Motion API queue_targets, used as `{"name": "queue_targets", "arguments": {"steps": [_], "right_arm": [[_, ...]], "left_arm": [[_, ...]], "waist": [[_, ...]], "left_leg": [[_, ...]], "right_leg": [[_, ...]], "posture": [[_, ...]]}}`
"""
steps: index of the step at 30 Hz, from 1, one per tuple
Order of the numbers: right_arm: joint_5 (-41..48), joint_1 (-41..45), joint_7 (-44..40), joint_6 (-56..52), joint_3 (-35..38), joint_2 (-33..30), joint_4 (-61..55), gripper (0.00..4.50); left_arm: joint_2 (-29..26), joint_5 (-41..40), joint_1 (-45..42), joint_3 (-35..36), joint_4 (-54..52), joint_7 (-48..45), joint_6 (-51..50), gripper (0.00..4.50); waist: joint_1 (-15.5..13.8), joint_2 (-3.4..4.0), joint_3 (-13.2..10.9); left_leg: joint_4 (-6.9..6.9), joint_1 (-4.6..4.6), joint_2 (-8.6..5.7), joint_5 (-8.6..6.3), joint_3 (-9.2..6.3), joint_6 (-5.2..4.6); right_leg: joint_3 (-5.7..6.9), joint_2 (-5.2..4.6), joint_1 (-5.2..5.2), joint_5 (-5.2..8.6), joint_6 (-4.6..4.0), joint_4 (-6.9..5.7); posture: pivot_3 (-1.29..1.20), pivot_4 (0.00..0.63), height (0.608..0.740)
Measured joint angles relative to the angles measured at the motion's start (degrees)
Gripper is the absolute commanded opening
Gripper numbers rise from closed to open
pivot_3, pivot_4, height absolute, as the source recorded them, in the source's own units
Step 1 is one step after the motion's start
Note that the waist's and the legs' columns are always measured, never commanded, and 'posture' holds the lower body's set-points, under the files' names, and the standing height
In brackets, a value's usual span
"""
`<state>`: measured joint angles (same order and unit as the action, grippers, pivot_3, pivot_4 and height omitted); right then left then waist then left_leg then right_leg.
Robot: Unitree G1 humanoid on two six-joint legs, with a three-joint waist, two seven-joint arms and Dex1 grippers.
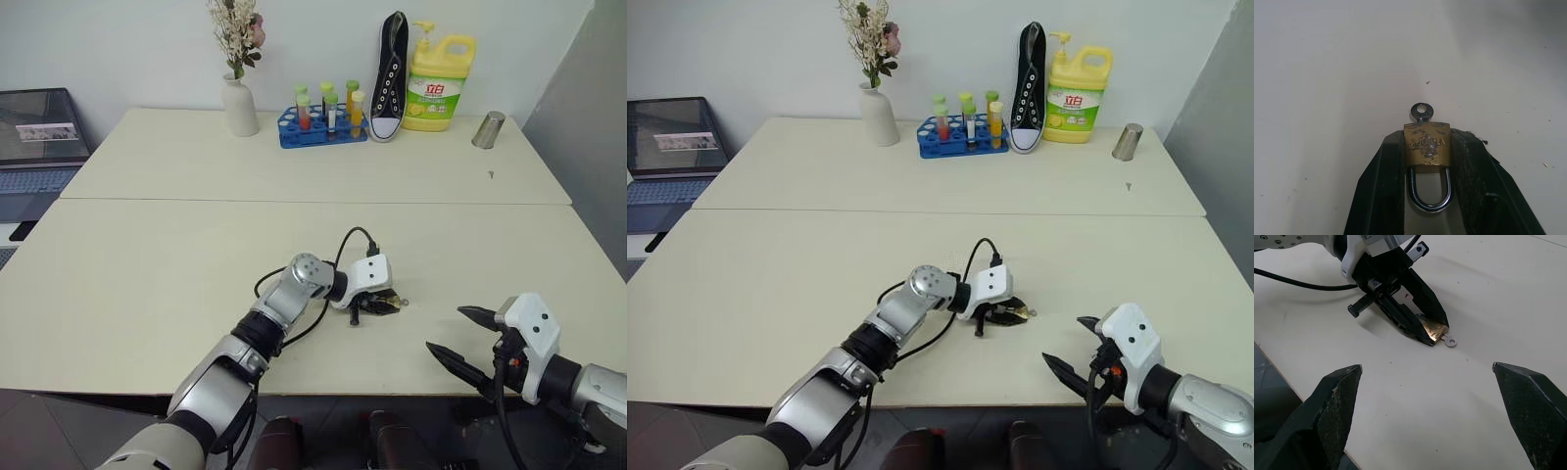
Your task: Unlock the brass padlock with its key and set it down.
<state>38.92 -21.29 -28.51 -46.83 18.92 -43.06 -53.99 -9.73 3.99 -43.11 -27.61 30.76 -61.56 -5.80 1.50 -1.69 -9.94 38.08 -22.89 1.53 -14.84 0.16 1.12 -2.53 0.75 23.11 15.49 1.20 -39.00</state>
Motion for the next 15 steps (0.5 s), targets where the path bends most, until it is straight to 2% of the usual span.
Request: {"name": "queue_targets", "arguments": {"steps": [8, 15], "right_arm": [[0.16, 0.09, -2.68, 2.98, -0.05, -0.43, -0.23, 4.5], [-0.72, 3.72, -5.35, 4.96, -2.88, -2.22, 1.05, 4.5]], "left_arm": [[-1.19, 0.52, 1.3, -0.04, -1.22, -0.22, 2.82, 0.97], [-7.5, -1.64, 8.93, 4.14, -8.55, 0.28, 8.77, 0.97]], "waist": [[0.2, -0.05, 0.16], [0.32, -0.06, 0.14]], "left_leg": [[-0.02, 0.02, 0.04, 0.0, 0.02, 0.0], [-0.07, 0.02, 0.15, 0.0, -0.05, 0.0]], "right_leg": [[-0.01, 0.06, 0.0, 0.0, 0.0, 0.0], [-0.02, 0.16, 0.05, 0.0, -0.02, -0.01]], "posture": [[0.0, 0.15, 0.74], [0.0, 0.15, 0.74]]}}
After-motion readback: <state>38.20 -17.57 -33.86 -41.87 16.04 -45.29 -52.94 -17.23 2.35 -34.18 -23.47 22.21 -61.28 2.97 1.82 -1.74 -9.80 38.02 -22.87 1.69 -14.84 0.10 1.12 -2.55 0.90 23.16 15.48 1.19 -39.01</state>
